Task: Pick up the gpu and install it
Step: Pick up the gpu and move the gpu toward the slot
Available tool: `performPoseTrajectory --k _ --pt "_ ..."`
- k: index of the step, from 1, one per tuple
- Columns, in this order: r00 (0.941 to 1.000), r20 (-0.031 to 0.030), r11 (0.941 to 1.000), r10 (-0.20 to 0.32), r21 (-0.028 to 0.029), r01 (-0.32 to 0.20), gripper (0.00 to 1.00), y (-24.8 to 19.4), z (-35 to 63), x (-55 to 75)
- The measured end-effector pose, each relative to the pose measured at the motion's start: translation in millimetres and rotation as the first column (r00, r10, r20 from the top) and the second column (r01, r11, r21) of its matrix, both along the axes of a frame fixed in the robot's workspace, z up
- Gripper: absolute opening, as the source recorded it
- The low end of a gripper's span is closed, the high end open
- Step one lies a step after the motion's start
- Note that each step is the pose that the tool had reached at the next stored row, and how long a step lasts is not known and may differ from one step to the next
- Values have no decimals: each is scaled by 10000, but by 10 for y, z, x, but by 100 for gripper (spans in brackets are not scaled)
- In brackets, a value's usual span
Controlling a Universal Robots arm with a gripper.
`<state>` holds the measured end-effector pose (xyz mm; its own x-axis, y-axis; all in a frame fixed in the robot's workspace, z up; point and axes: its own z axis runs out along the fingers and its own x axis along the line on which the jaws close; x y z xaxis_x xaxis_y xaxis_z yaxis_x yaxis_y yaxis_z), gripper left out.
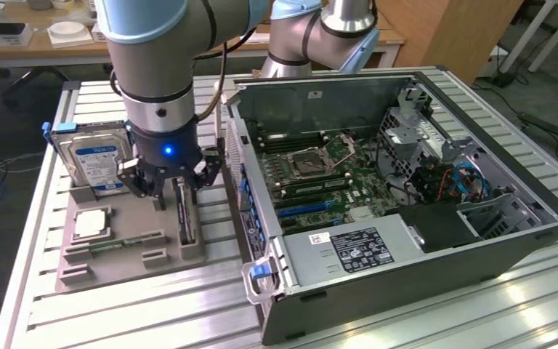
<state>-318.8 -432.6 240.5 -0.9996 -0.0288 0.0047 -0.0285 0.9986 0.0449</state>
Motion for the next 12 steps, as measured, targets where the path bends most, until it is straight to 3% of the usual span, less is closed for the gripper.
performPoseTrajectory --k 12 --pt "10000 -2 10000 -20 -2 20 53 -10 -105 0"
